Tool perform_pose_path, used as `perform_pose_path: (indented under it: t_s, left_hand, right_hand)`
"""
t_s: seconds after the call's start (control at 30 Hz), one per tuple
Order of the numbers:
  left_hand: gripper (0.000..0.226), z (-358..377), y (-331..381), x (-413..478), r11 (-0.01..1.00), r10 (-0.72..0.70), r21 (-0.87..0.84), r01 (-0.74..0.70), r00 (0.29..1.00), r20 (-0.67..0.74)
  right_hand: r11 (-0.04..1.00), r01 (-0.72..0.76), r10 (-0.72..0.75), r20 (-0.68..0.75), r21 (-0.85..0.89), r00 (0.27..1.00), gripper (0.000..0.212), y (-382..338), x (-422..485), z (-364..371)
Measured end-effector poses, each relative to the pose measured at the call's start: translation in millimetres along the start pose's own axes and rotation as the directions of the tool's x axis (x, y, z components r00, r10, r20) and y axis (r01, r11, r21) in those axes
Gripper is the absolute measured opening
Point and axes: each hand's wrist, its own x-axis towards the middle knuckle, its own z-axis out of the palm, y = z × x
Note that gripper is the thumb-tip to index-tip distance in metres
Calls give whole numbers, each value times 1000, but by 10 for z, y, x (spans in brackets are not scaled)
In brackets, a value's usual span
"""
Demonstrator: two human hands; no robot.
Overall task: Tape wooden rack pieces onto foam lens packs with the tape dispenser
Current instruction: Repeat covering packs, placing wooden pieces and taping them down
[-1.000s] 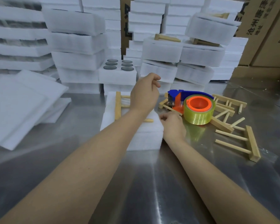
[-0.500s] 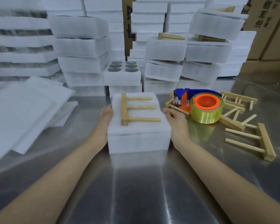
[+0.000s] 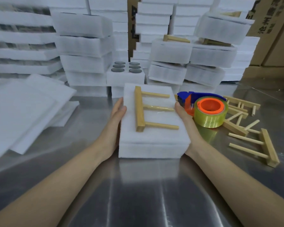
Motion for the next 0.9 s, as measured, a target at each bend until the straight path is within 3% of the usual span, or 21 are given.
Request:
perform_pose_path:
  t_s: [0.07,0.13,0.23,0.33,0.47,0.73,0.8,0.9]
  left_hand:
    - [55,58,28,-22,990,-136,-56,132,987,-83]
    - [50,70,48,-53,972,-219,-98,214,975,-39]
    - [49,75,86,-86,971,-192,-132,199,980,58]
    - [53,67,78,-85,975,-180,-132,181,983,17]
    - [51,73,79,-84,970,-200,-136,201,980,18]
    - [78,51,103,-74,943,-321,-84,322,947,20]
    - [75,18,95,-75,949,-304,-93,302,953,-3]
    - [63,-29,77,-87,964,-244,-121,235,968,-62]
  right_hand:
    - [998,60,-59,25,-33,998,39,-33,-23,27]
    - [996,68,-67,21,-52,998,44,-43,-29,39]
    - [998,53,-52,27,-34,998,42,-41,-46,60]
    - [1000,-10,10,-27,20,1000,39,-64,-72,91]
    - [996,-68,67,-19,-63,998,32,-115,-72,91]
    - [994,-112,112,-76,13,991,52,-65,-25,76]
    - [983,-176,176,-5,-46,984,45,-33,-24,76]
    - [984,-159,161,19,-81,987,42,27,-40,75]
